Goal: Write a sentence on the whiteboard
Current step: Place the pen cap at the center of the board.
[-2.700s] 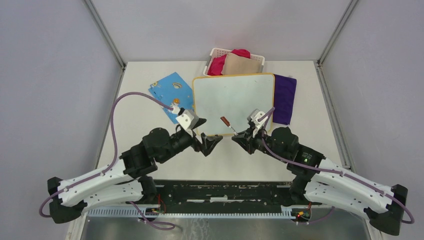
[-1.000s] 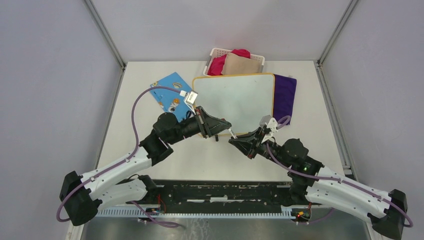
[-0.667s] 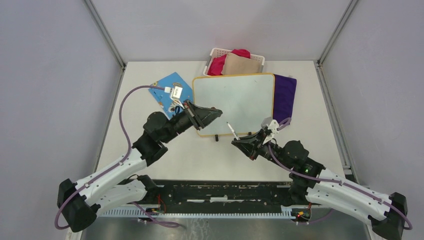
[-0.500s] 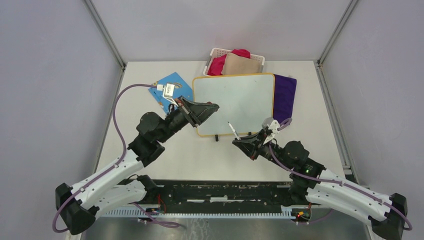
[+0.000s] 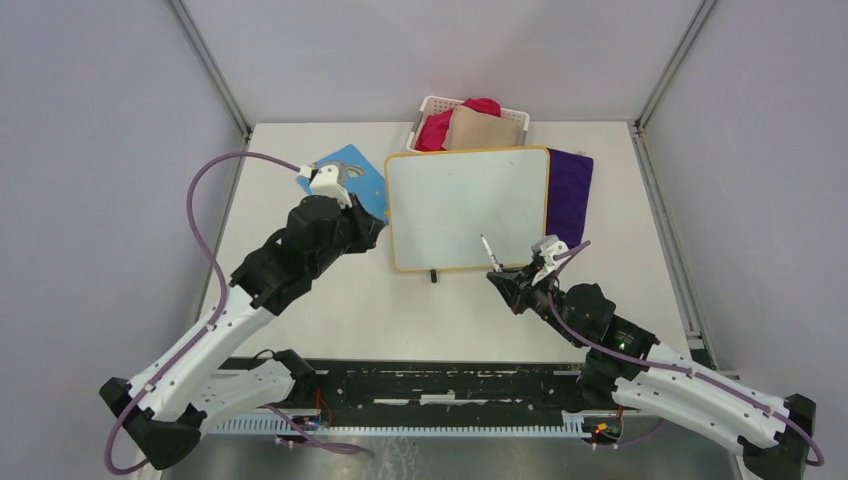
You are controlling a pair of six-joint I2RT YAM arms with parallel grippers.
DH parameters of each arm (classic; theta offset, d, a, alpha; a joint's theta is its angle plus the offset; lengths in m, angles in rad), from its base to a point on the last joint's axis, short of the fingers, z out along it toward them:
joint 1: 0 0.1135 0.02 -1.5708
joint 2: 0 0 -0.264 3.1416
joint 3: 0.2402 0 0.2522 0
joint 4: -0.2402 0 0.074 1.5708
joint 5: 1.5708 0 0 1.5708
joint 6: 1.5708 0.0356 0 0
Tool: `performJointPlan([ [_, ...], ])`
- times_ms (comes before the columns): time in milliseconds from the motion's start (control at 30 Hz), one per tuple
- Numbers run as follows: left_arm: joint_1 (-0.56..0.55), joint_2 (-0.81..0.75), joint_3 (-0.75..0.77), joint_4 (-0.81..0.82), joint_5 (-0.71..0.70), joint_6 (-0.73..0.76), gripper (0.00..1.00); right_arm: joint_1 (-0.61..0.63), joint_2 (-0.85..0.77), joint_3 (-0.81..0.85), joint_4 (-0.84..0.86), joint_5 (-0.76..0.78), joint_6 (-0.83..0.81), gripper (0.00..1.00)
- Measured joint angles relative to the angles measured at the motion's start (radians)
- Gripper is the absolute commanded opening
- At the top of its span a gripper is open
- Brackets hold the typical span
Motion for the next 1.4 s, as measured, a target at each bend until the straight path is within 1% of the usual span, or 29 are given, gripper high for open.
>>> performJointPlan([
  [67, 0.056, 0.022, -0.019, -0.114, -0.010, 0.011, 0.02, 0.000, -0.002, 0.000, -0.018, 0.026, -0.010, 0.00],
  [100, 0.082, 0.031, -0.039, -0.144, -0.008, 0.016, 0.02, 0.000, -0.002, 0.000, -0.022, 0.035, -0.014, 0.00],
  [167, 0.166, 0.045, -0.118, -0.204, 0.022, 0.017, 0.02, 0.000, -0.005, 0.000, -0.028, 0.043, -0.019, 0.00],
  [300, 0.299, 0.097, -0.244, -0.234, 0.076, 0.015, 0.02, 0.000, -0.013, -0.001, -0.027, 0.044, -0.024, 0.00],
  [400, 0.366, 0.226, -0.285, -0.207, 0.115, -0.006, 0.02, 0.000, -0.010, -0.001, -0.015, 0.038, -0.027, 0.00],
  [533, 0.389, 0.408, -0.288, -0.146, 0.140, -0.026, 0.02, 0.000, 0.001, -0.001, -0.003, 0.027, -0.035, 0.00],
  [667, 0.391, 0.489, -0.271, -0.118, 0.139, -0.039, 0.05, 0.000, 0.003, -0.001, -0.001, 0.011, -0.045, 0.00],
  [867, 0.435, 0.572, -0.219, -0.072, 0.121, -0.038, 0.10, 0.000, 0.010, 0.002, 0.016, -0.011, -0.065, 0.00],
  [1067, 0.462, 0.634, -0.210, -0.063, 0.121, -0.039, 0.23, 0.000, 0.011, 0.002, 0.017, -0.018, -0.087, 0.00],
  [1233, 0.462, 0.641, -0.206, -0.050, 0.119, -0.038, 0.31, 0.000, 0.007, 0.002, 0.016, -0.018, -0.103, 0.00],
  [1400, 0.462, 0.648, -0.200, -0.044, 0.116, -0.038, 0.34, 0.000, 0.003, 0.005, 0.016, -0.018, -0.114, 0.00],
])
